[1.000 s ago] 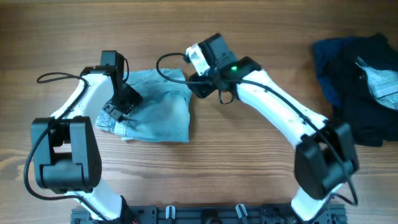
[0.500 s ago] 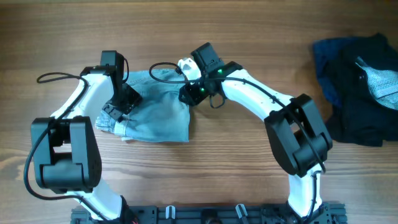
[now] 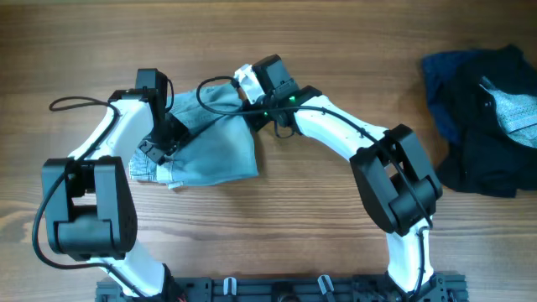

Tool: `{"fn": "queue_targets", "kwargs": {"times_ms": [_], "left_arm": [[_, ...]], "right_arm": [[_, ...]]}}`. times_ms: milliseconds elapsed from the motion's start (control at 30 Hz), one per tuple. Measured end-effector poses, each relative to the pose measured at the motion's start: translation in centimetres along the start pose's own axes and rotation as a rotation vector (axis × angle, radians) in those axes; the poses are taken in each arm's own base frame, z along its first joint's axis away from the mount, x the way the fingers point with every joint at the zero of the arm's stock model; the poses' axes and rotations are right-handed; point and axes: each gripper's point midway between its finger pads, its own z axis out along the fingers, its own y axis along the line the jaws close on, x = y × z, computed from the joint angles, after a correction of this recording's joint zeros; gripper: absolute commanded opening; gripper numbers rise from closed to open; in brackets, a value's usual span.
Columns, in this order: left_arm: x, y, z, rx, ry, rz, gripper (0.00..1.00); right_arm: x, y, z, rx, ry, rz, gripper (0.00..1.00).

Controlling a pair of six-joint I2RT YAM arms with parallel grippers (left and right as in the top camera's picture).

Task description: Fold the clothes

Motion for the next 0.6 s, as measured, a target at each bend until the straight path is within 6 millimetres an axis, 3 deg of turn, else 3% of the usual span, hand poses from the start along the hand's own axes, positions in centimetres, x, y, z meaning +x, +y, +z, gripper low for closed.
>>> {"fn": "queue_targets", "kwargs": {"times_ms": [133,167,233,267,300,367,433,533,567,600], "left_arm": [[0.0,0.0,0.0,0.001,0.0,0.019,0.55],[0.0,0.0,0.0,0.001,-0.001,0.019,0.54],[0.0,0.0,0.0,0.001,-0.001,0.019,0.53],[0.0,0.0,0.0,-0.002,-0.002,0.02,0.52],[-0.1,0.1,0.0,-0.006,-0.004,0.022,0.52],[-0.2,0.6,-0.3,-0.024,-0.021,0.023,0.52],[-0.4,1.6,-1.3,-0.049,-0.061,0.024,0.51],[-0.9,2.9,-4.3,-0.059,-0.152,0.005,0.51],[-1.3,2.8,-7.0,-0.005,-0.22,-0.006,0.5],[-1.5,2.9,-8.4,0.021,-0.257,-0.011,0.48]], "right_arm": [[-1.4,-1.0,0.1,0.104,-0.055,-0.011,0.04],[-1.4,-1.3,0.1,0.13,-0.054,-0.014,0.18],[-1.5,-2.0,0.0,0.193,-0.056,-0.017,0.82],[-1.7,-3.1,-0.2,0.253,-0.064,0.001,0.94],[-1.7,-5.2,-0.8,0.342,-0.072,0.033,1.0],[-0.7,-8.9,-2.2,0.484,-0.05,0.106,0.99],[0.4,-10.4,-2.9,0.542,-0.01,0.149,0.99],[2.4,-8.5,-4.2,0.48,0.093,0.214,0.96],[2.2,-7.5,-5.0,0.435,0.099,0.229,0.94],[1.3,-5.8,-6.0,0.358,0.084,0.244,0.83]]}}
